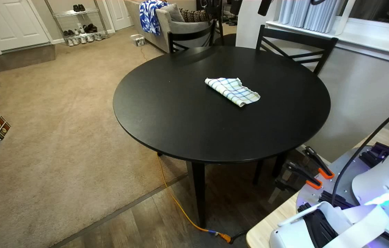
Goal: Unfold the white towel.
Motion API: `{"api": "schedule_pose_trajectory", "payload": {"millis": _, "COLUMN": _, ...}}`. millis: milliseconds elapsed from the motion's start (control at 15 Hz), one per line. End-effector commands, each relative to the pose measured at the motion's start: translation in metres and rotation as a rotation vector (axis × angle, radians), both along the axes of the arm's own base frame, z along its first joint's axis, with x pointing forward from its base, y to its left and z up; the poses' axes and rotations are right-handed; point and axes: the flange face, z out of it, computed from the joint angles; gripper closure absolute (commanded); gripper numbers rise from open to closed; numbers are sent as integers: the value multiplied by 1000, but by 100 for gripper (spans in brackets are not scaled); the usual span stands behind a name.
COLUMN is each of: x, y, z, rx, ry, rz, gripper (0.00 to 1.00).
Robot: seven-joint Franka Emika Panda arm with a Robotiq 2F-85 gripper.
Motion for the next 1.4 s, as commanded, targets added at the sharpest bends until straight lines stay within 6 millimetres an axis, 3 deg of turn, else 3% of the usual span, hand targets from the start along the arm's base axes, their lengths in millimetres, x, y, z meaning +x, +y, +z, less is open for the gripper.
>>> {"api": "schedule_pose_trajectory", "payload": {"millis": 0, "x": 47, "y": -18, "z": -21, "rx": -9, "ry": -21, "rz": -15, "gripper": 0}}
{"api": "schedule_pose_trajectory", "payload": {"millis": 400, "x": 114, "y": -60, "z": -57, "rx": -31, "ry": -32, "rz": -76, "gripper": 0}}
{"api": "schedule_pose_trajectory", "payload": {"millis": 800, "x": 172, "y": -86, "z": -92, "rx": -44, "ry": -37, "rz": -71, "gripper": 0}}
{"api": "schedule_pose_trajectory", "payload": {"millis": 1333, "x": 229, "y": -107, "z": -106, "rx": -49, "ry": -56, "rz": -42, "gripper": 0}}
